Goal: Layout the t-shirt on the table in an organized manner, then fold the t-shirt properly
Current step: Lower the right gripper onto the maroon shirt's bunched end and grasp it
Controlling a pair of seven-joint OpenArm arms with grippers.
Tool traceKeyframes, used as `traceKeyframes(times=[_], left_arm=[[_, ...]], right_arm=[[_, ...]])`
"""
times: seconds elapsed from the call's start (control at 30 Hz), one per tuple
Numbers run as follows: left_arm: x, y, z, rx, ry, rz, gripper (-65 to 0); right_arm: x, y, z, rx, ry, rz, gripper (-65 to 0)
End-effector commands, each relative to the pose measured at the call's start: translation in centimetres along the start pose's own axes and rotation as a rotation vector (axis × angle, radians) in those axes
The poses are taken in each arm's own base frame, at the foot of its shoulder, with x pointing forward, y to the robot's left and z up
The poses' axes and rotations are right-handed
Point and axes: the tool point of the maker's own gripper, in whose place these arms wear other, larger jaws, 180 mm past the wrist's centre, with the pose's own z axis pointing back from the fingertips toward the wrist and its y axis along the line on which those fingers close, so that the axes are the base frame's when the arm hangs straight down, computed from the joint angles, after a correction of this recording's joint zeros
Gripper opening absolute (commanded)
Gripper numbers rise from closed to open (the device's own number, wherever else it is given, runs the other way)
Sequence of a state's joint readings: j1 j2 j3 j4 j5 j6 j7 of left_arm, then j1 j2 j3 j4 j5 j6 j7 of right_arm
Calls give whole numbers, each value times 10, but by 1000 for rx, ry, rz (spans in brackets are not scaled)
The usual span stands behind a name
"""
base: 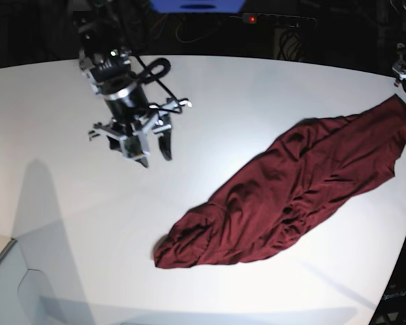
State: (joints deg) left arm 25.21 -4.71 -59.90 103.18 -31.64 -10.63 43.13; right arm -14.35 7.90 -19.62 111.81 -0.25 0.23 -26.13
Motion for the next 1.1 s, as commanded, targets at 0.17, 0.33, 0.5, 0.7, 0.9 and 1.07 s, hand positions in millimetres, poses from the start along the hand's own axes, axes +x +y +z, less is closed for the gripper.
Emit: traceKeyframes(times=[0.17, 0.33, 0.5, 0.7, 0.9, 1.07], left_arm=[[4, -4, 7, -13, -25, -8, -348], [12, 3, 29, 25, -68, -16, -348], [24, 17, 43, 76, -116, -6, -348], [27, 27, 47, 102, -125, 1, -348], [23, 32, 51, 115, -113, -7, -348], [21, 35, 50, 124, -105, -10, -348]], right_arm=[[33, 28, -66, 68, -9, 15, -375], [28, 26, -126, 61, 72, 41, -374], [29, 13, -169, 45, 99, 77, -374], [19, 9, -193, 92, 120, 119, -374], [16, -3, -208, 78, 99, 126, -374], [9, -10, -216, 73, 98, 127, -375]])
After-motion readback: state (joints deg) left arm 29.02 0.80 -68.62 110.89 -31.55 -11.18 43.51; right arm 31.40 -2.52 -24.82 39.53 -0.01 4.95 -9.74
